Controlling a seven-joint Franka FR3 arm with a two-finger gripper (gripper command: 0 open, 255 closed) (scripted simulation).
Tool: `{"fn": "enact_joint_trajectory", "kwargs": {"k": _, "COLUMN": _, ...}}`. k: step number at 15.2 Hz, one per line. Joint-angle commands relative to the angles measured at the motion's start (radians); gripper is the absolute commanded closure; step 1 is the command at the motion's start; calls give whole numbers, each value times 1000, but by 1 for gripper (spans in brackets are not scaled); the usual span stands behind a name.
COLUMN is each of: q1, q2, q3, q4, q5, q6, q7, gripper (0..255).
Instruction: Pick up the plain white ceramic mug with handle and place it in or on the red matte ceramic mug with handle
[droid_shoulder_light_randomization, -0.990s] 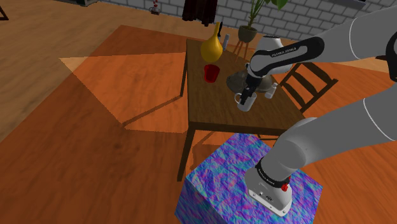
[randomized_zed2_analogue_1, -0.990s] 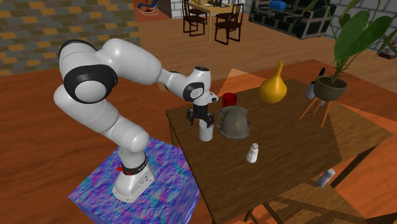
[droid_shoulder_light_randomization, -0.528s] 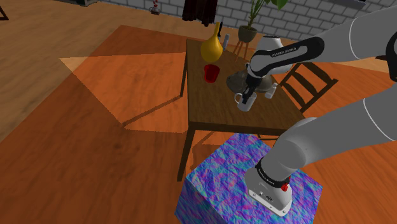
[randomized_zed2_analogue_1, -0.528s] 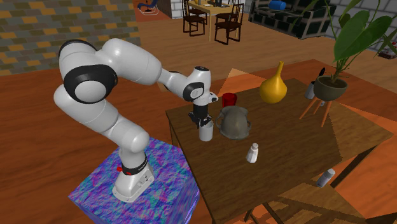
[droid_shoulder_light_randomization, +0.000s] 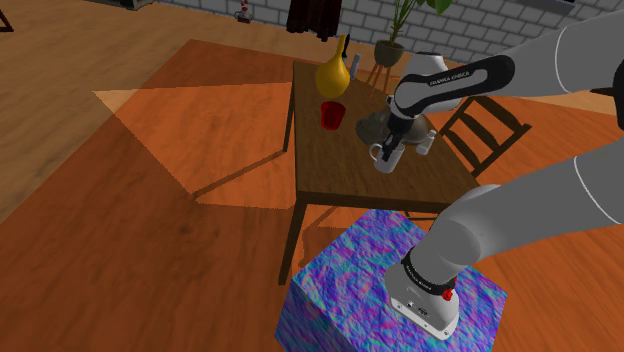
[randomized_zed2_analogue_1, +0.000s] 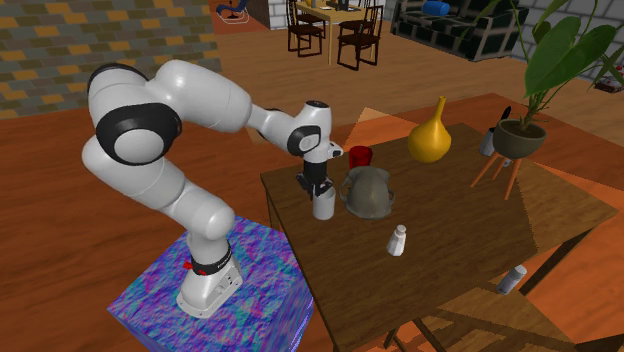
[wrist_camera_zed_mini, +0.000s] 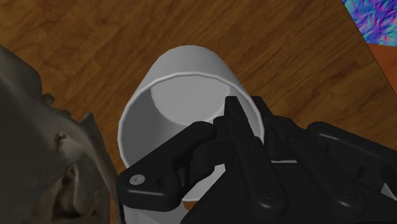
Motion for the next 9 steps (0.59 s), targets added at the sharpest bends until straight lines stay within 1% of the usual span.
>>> {"fn": "enact_joint_trajectory", "kwargs": {"k": 1, "q1": -2, "q2": -17, "q3": 5, "q4": 13, "q5": 0, "q6": -30, "q7": -1, "gripper": 255}}
{"fn": "enact_joint_trajectory", "kwargs": {"k": 9, "q1": -4, "q2": -79, "q3": 32, "q4": 80, "q5": 9, "q6": -158, "q7": -1, "gripper": 255}}
